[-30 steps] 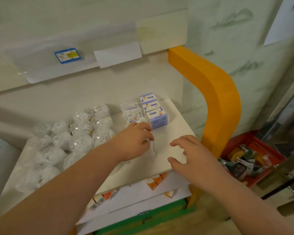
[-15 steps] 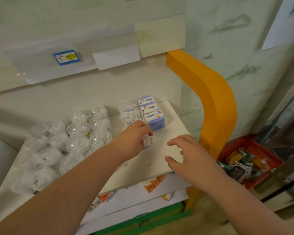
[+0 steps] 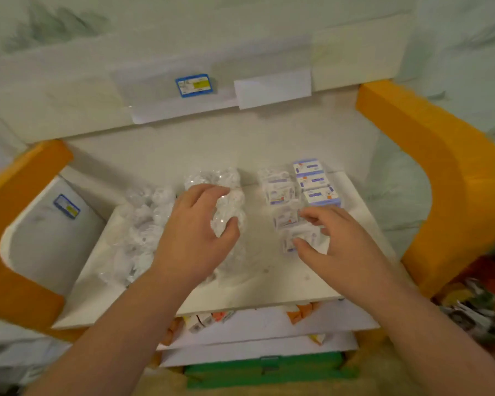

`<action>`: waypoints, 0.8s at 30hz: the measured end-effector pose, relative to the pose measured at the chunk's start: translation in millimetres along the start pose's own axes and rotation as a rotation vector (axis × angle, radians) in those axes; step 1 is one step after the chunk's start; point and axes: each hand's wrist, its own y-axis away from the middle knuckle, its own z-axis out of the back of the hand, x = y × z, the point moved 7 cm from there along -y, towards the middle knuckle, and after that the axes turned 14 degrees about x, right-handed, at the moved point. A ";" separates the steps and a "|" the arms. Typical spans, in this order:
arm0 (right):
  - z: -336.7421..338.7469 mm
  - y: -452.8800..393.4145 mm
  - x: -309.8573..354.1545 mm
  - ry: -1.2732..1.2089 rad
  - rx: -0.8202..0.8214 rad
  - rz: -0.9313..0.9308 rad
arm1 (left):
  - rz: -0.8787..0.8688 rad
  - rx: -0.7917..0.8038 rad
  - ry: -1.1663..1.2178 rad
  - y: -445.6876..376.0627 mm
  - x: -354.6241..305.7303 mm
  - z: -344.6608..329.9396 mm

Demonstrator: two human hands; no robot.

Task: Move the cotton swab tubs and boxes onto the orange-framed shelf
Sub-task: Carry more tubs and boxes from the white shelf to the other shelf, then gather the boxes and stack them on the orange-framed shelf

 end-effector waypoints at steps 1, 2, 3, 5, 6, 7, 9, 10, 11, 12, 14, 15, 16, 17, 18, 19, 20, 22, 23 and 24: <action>-5.0 -6.5 9.6 -0.003 0.000 0.027 | 0.040 -0.030 -0.014 9.1 10.5 12.5; -11.0 -13.2 19.5 -0.004 0.005 0.049 | 0.081 -0.052 -0.032 18.2 21.8 24.4; -17.8 -20.0 29.6 0.002 0.011 0.072 | 0.120 -0.071 -0.050 27.5 32.2 36.0; -33.6 -33.1 53.2 0.026 0.031 0.117 | 0.199 -0.097 -0.084 46.9 52.6 58.0; -42.5 -38.8 66.6 0.035 0.043 0.141 | 0.236 -0.109 -0.103 57.2 62.0 68.6; -51.3 -43.7 80.4 0.045 0.054 0.169 | 0.271 -0.120 -0.123 67.7 71.6 78.7; -71.0 -51.4 108.9 0.058 0.077 0.219 | 0.326 -0.156 -0.169 90.8 89.1 100.0; -81.3 -53.6 122.7 0.060 0.090 0.239 | 0.343 -0.181 -0.184 103.2 96.8 110.5; -92.0 -55.0 136.9 0.058 0.101 0.260 | 0.355 -0.208 -0.187 116.2 104.9 121.0; -103.0 -56.1 151.4 0.058 0.113 0.283 | 0.370 -0.235 -0.184 129.6 113.8 131.5; -126.9 -57.2 179.5 0.075 0.149 0.319 | 0.412 -0.282 -0.166 156.0 134.9 151.1; -139.6 -57.2 192.7 0.084 0.172 0.327 | 0.433 -0.296 -0.152 169.2 147.4 160.1; -152.4 -57.5 205.3 0.088 0.190 0.331 | 0.450 -0.304 -0.143 181.9 160.1 168.5; -165.1 -57.6 218.0 0.090 0.203 0.332 | 0.465 -0.302 -0.143 194.1 173.6 177.0; -178.0 -57.5 231.3 0.094 0.211 0.335 | 0.480 -0.294 -0.147 205.7 187.1 185.3; -190.9 -56.6 245.4 0.103 0.218 0.343 | 0.495 -0.283 -0.148 216.6 200.7 193.3; -203.8 -55.2 260.1 0.117 0.222 0.355 | 0.509 -0.271 -0.143 227.0 214.5 201.4; -228.1 -52.0 289.0 0.148 0.219 0.378 | 0.536 -0.253 -0.129 245.6 243.5 217.0; -239.4 -50.4 302.6 0.155 0.217 0.382 | 0.549 -0.246 -0.119 254.6 258.2 224.0; -250.3 -49.0 316.0 0.152 0.215 0.380 | 0.557 -0.242 -0.106 263.9 272.2 230.5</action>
